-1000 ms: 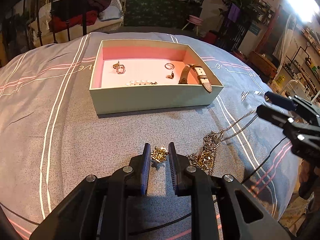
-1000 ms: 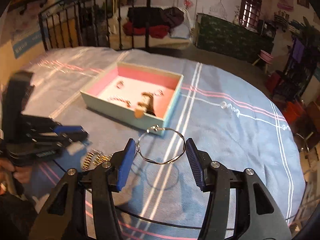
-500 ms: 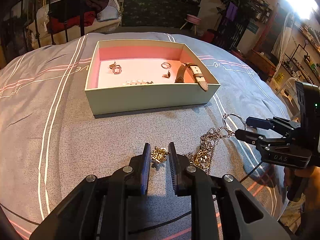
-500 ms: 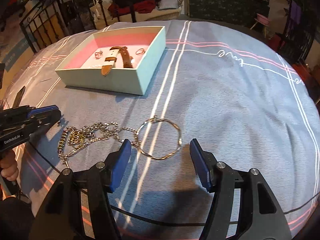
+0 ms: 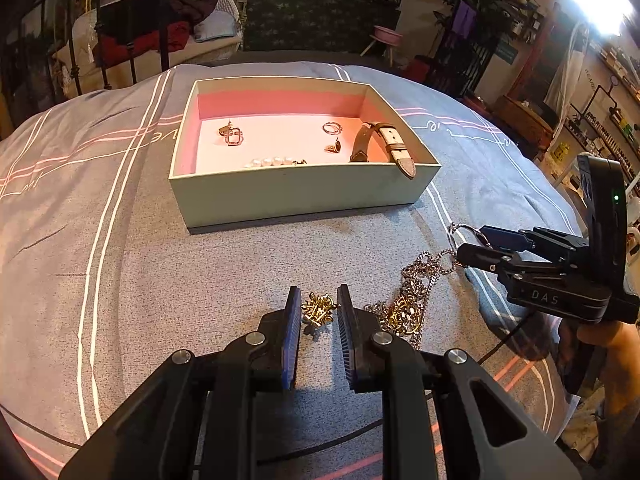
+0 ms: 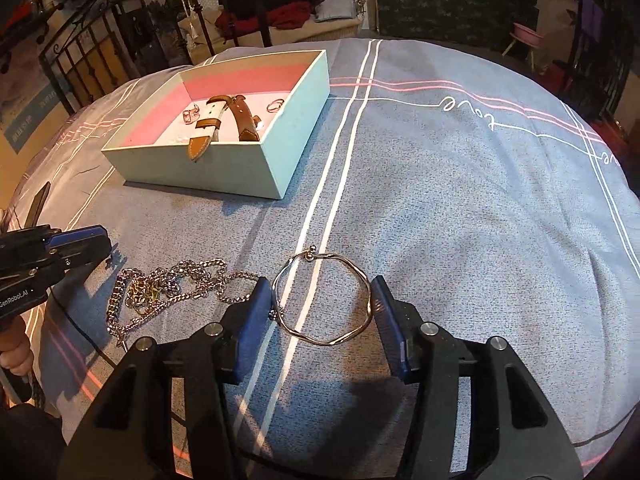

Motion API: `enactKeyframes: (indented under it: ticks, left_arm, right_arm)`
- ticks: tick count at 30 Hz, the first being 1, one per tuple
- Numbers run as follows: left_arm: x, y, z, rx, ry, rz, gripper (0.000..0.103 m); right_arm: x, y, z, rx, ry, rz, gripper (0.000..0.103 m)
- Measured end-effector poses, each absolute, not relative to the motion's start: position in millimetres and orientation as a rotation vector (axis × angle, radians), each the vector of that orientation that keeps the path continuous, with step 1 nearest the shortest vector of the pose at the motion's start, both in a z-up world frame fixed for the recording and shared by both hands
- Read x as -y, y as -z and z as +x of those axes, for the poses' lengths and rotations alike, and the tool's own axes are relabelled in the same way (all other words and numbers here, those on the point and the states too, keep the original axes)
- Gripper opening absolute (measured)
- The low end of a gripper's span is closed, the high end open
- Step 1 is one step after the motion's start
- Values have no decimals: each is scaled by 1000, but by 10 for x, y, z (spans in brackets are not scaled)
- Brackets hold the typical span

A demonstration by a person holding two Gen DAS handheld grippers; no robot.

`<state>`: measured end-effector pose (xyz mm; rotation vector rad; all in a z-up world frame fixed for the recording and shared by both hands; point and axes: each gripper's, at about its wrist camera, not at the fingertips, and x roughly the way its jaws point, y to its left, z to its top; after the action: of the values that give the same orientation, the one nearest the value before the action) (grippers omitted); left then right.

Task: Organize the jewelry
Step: 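Grasp the silver hoop bangle with the right gripper while the left gripper lifts the flower charm toward the box, then lower the flower charm and bangle into the box and open both grippers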

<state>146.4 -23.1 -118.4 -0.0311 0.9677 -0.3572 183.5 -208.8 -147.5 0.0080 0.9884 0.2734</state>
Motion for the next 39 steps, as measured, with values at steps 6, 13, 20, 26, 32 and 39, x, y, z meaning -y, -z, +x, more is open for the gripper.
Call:
enactKeyframes:
  ticks: [6,13,20,26,32,39]
  left_arm:
    - [216,1090,1464,-940,360,-36,18]
    - [293,923,1531,-895,372,-10,18]
    - [347,511,1929,-783,350,11,18]
    - [304,310,2416,-768,304,-43,18]
    - [241,297,2687,-788,252,-65,18]
    - [256,408,2742,-819,239,-64,18]
  right_arm:
    - [2248,1156,1759,-895,-279,108,52]
    - [2007,847,1839,-841,-367,55,52]
    - [1605,495,2169,-734,-430,-11,52]
    - [1439,328,2615,-702,-389,-37,52]
    - [1396,292,2870,-702,-358,-34,52]
    - [1371,423,2971,-739,-360,-42,52]
